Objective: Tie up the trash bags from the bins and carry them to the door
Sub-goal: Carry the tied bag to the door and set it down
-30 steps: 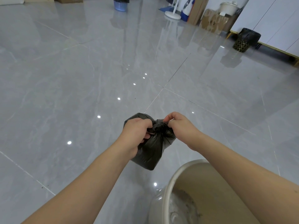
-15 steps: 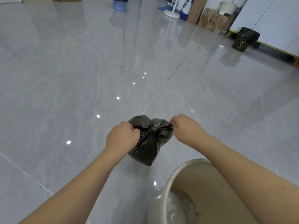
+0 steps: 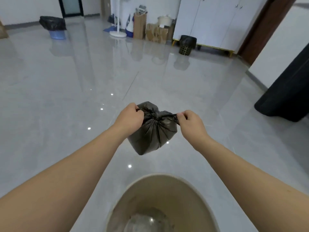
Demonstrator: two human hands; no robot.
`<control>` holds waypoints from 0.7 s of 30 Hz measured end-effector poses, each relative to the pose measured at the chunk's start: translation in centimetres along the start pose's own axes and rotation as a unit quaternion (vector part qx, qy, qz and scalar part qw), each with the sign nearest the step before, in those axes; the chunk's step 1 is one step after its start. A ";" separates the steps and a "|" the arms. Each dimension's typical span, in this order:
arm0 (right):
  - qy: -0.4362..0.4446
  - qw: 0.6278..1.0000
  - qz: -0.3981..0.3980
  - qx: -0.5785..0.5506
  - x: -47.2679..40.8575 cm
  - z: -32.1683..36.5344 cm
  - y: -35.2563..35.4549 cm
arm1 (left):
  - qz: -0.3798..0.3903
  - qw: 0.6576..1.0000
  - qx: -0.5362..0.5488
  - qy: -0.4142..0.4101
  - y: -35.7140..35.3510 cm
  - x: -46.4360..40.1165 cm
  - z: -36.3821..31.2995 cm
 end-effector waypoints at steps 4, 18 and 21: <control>-0.026 0.997 -0.038 -0.065 -0.6 -3.9 4.1 | 0.048 0.998 -0.010 -0.036 -5.9 0.3 -5.6; -0.144 0.973 -0.135 -0.118 -5.2 6.0 23.5 | 0.034 0.978 -0.103 -0.176 -0.8 2.3 -31.2; -0.161 0.975 -0.084 -0.131 -7.7 16.3 31.6 | 0.041 0.981 -0.099 -0.163 7.2 3.0 -40.8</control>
Point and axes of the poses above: each hand's wrist, its own x-axis away from the middle knuckle, its own y-axis out of the back of the hand, z = x × y, the point moved 5 cm from there along -x, towards the middle knuckle, and after that the axes turned 7 degrees about -z, right-handed, at the moved point
